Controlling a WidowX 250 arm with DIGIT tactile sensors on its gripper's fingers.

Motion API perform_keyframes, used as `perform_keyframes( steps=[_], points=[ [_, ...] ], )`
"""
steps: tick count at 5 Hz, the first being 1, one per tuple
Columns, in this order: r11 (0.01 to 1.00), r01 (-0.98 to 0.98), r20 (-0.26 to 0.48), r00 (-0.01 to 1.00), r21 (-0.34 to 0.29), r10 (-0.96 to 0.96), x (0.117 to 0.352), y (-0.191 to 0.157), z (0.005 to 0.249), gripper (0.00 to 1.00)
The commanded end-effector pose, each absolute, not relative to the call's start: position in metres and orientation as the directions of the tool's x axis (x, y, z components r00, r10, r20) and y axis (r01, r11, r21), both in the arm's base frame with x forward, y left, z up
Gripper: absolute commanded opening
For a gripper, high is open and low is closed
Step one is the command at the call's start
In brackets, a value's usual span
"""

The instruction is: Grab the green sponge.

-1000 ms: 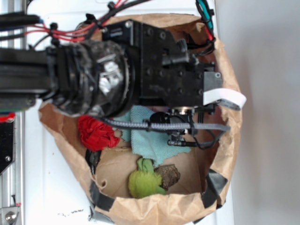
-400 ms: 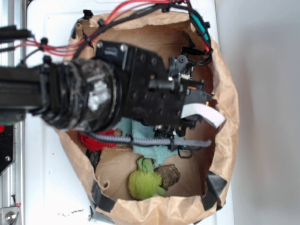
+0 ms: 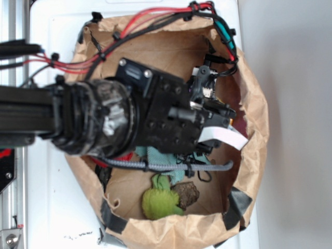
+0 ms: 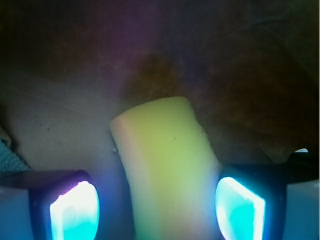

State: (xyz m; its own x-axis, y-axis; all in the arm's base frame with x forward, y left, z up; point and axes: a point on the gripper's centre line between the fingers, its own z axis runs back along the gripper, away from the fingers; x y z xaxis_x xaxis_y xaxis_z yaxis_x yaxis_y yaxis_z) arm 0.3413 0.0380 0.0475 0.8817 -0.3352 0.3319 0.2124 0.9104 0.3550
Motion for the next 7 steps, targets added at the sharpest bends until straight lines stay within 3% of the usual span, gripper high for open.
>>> perform_keyframes(
  steps=[1,3,4,6,7],
  points=[
    [0.905,0.219,0.368,0.859,0.363,-0.356,0.352,0.028,0.06,1.0],
    [0.889,0.275,0.356,0.842,0.366,-0.407,0.351,0.032,0.059,1.0],
    [0.894,0.297,0.326,0.853,0.335,-0.406,0.357,0.038,0.062,1.0],
    [0.873,0.319,0.319,0.838,0.37,-0.442,0.366,0.045,0.06,1.0],
    [0.872,0.352,0.279,0.847,0.341,-0.452,0.367,0.047,0.061,1.0]
  ],
)
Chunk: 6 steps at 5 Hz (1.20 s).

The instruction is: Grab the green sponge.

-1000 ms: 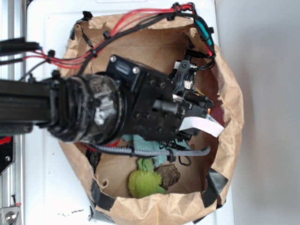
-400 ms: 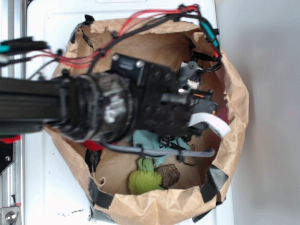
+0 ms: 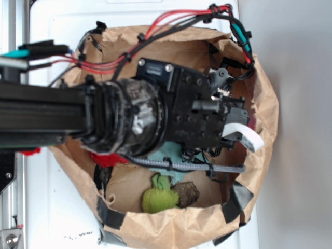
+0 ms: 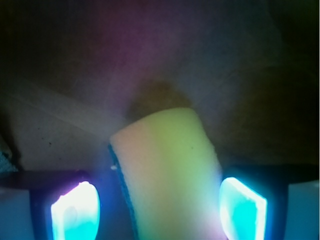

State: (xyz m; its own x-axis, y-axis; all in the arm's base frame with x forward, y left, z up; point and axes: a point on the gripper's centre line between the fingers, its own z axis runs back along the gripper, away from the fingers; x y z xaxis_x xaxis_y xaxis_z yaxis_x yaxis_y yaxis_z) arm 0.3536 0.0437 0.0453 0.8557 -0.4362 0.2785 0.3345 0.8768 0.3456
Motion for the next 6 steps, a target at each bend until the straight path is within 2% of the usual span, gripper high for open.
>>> perform_keyframes(
  steps=[1,2,4,5,6],
  points=[
    [0.864,0.391,0.233,0.851,0.318,-0.471,0.3673,0.046,0.0537,1.0],
    [0.862,0.384,0.234,0.852,0.33,-0.469,0.3674,0.0439,0.0472,0.0],
    [0.857,0.37,0.264,0.84,0.358,-0.473,0.3662,0.0427,0.0459,0.0],
    [0.861,0.365,0.269,0.842,0.354,-0.468,0.3659,0.0428,0.0467,0.0],
    [0.888,0.33,0.243,0.878,0.319,-0.413,0.3619,0.0435,0.053,0.0]
  ],
)
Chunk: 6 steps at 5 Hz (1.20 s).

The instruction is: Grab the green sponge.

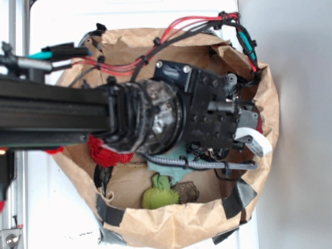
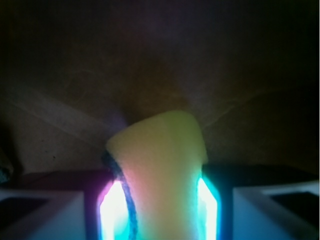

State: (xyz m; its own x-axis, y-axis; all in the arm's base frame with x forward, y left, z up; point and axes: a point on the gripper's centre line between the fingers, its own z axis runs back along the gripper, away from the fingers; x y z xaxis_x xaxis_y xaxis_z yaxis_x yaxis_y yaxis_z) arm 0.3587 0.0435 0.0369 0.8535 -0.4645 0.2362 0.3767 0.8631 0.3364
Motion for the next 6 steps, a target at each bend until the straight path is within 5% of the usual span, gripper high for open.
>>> perform_keyframes(
  steps=[1,3,6],
  points=[
    [0.963,0.147,0.205,0.959,0.227,-0.195,0.348,0.042,0.075,0.0],
    [0.996,0.019,0.19,0.981,0.083,-0.035,0.312,0.028,0.113,0.0],
    [1.0,0.016,0.185,0.983,-0.012,-0.014,0.297,0.038,0.161,0.0]
  ],
)
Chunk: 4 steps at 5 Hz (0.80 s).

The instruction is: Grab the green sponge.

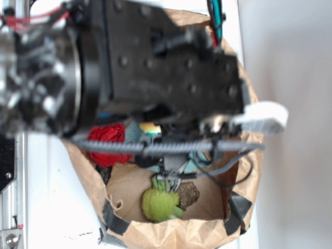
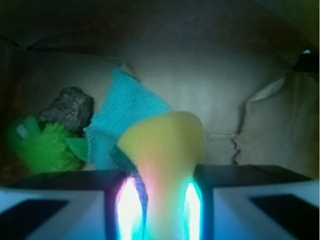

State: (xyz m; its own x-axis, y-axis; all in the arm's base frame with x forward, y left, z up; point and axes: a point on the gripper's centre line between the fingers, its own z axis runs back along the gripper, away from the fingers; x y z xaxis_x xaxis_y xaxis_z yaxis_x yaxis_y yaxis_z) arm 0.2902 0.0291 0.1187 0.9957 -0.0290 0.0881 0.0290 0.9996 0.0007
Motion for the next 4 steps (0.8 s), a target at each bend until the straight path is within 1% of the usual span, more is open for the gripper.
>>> perform_keyframes(
  steps=[1,2,3,4],
  points=[
    [1.0,0.0,0.24,0.971,0.03,-0.007,0.291,0.036,0.178,0.0],
    [1.0,-0.002,0.286,0.958,0.016,-0.002,0.28,0.038,0.193,0.0],
    [1.0,-0.011,0.303,0.953,0.024,0.003,0.28,0.035,0.2,0.0],
    [0.999,-0.016,0.312,0.95,0.047,0.0,0.279,0.032,0.205,0.0]
  ],
)
